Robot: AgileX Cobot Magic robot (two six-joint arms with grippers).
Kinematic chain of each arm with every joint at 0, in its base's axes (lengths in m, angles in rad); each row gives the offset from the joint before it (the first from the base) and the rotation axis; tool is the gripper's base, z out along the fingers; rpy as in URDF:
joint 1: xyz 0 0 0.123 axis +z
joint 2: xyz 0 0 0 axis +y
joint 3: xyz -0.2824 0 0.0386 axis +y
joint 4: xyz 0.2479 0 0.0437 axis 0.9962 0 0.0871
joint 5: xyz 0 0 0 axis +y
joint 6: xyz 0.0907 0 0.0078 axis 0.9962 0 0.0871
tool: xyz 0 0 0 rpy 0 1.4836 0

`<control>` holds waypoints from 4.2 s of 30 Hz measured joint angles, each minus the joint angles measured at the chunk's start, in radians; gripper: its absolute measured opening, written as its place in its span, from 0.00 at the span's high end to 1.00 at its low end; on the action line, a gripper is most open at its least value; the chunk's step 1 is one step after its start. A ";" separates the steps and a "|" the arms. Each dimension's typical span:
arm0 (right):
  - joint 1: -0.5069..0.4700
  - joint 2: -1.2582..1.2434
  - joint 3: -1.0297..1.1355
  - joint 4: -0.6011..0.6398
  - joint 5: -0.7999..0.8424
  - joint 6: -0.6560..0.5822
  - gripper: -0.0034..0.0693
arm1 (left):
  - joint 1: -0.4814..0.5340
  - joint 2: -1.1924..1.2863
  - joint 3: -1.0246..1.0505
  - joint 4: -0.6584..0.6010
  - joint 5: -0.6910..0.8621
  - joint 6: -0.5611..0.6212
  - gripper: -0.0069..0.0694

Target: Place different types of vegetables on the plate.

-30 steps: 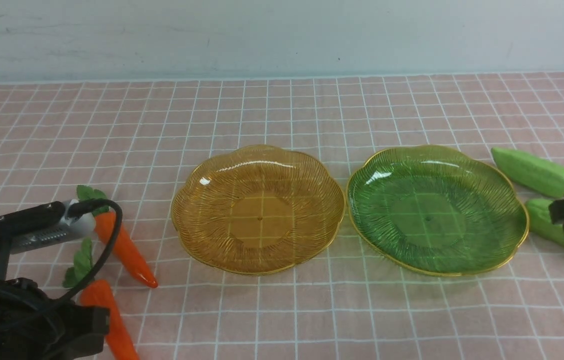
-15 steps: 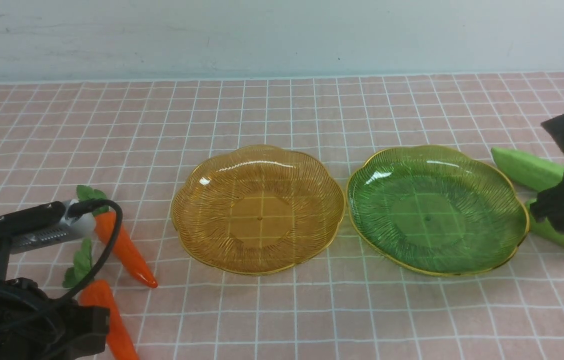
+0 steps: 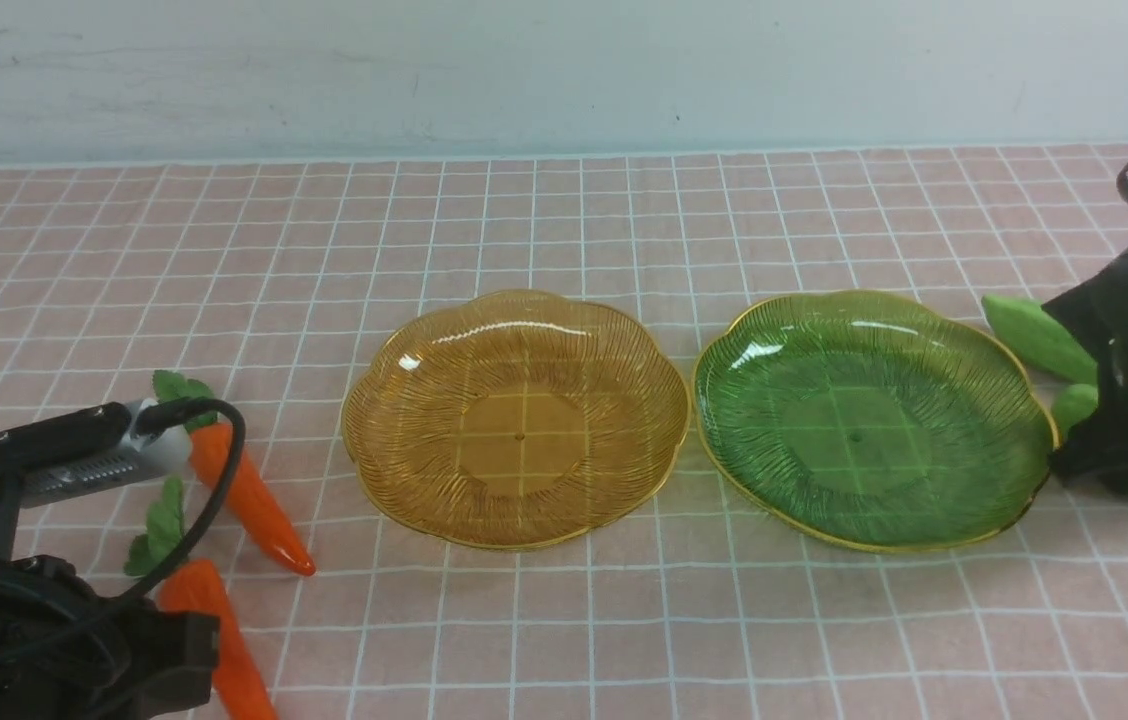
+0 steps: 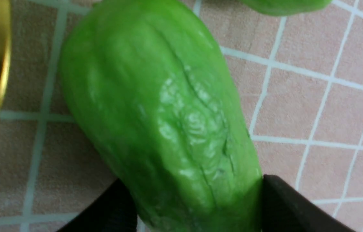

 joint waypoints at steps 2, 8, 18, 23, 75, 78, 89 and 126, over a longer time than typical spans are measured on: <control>0.000 0.000 -0.017 -0.001 0.050 0.005 0.34 | 0.000 0.000 0.000 0.000 0.000 0.000 0.76; 0.007 -0.068 -0.190 0.091 0.217 -0.001 0.34 | 0.000 0.000 -0.001 0.000 -0.004 0.000 0.76; 0.146 -0.010 -0.301 0.680 0.183 -0.327 0.33 | 0.000 0.000 -0.001 0.000 -0.052 0.000 0.76; 0.135 0.029 -0.337 0.560 0.145 -0.304 0.05 | 0.000 0.000 -0.001 -0.001 -0.053 0.000 0.76; 0.001 0.002 -0.425 0.780 0.307 -0.232 0.01 | 0.000 0.174 -0.007 0.200 -0.115 -0.301 0.30; 0.011 -0.065 -0.387 0.796 0.305 -0.232 0.00 | 0.000 0.217 -0.007 0.201 -0.167 -0.337 0.29; 0.025 -0.266 -0.291 0.824 0.317 -0.235 0.05 | 0.000 0.367 -0.008 0.201 -0.376 -0.377 0.29; 0.025 -0.332 -0.282 0.830 0.319 -0.234 0.32 | -0.194 0.754 -0.687 0.019 -0.210 -0.168 0.61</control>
